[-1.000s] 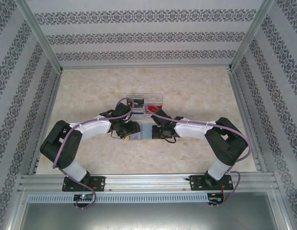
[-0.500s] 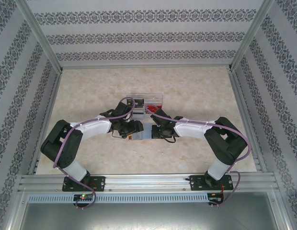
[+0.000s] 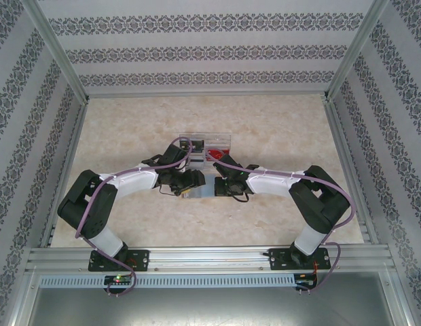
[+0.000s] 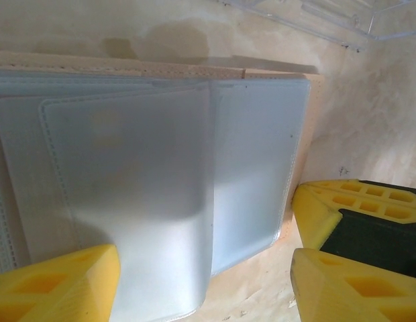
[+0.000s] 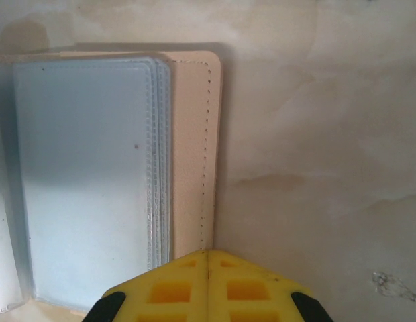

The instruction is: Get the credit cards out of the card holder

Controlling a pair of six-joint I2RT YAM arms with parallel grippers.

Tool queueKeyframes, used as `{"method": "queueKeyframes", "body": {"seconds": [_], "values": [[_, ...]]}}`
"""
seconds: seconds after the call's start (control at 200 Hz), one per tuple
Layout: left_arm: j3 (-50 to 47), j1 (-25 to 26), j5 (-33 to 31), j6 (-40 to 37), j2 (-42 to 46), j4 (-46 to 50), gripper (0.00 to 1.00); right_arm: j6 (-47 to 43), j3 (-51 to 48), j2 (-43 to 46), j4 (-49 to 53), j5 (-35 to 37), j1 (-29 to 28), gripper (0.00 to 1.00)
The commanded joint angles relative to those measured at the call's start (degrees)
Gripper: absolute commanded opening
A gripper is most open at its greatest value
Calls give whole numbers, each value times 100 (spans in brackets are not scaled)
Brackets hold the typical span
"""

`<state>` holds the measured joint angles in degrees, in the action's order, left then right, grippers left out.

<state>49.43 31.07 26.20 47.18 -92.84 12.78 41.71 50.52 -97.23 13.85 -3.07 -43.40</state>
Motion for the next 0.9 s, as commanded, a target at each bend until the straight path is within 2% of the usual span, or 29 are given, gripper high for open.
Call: {"method": "queueKeyframes", "body": {"seconds": [0.0, 0.15, 0.894], "values": [[163, 14, -373, -149, 235, 311, 68, 54, -17, -218, 82, -97, -80, 0], [-4, -168, -678, -96, 405, 524, 68, 56, -16, -242, 74, -113, -73, 0], [-21, -201, -703, -127, 6, 634, 67, 73, -16, -270, 73, -123, -74, 0]]}}
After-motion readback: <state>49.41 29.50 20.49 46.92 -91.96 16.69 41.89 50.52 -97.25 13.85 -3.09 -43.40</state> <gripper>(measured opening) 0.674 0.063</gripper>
